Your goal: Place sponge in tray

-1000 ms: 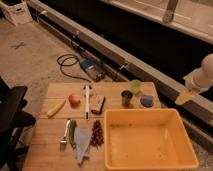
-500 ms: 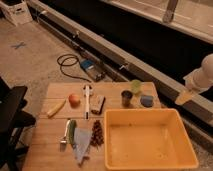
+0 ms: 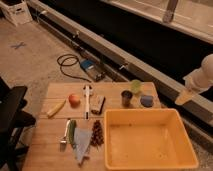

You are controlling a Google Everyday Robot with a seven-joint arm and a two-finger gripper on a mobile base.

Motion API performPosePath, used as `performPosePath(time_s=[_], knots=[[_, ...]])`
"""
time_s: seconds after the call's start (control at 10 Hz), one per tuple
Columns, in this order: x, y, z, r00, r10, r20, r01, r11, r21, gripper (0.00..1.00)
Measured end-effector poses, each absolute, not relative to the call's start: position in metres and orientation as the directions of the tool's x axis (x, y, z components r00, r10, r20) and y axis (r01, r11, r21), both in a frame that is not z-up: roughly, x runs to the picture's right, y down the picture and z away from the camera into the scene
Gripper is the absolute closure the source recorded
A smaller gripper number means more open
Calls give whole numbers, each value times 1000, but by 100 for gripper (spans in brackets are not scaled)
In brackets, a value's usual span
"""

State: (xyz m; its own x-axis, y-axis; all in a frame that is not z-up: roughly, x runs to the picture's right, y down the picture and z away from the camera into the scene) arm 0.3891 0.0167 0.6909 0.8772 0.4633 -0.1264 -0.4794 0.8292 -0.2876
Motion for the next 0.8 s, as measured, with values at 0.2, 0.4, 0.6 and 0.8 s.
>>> performPosePath(time_s=[0.2,0.4,0.6,0.8], knots=[[379,18,698,887,449,-111,-460,834,-304,20],[351,21,711,901,426,-80,-427,840,-335,20],[334,30,727,914,403,-53,-394,846,-358,20],[317,28,734,923,384,-21,-365,857,-364,20]])
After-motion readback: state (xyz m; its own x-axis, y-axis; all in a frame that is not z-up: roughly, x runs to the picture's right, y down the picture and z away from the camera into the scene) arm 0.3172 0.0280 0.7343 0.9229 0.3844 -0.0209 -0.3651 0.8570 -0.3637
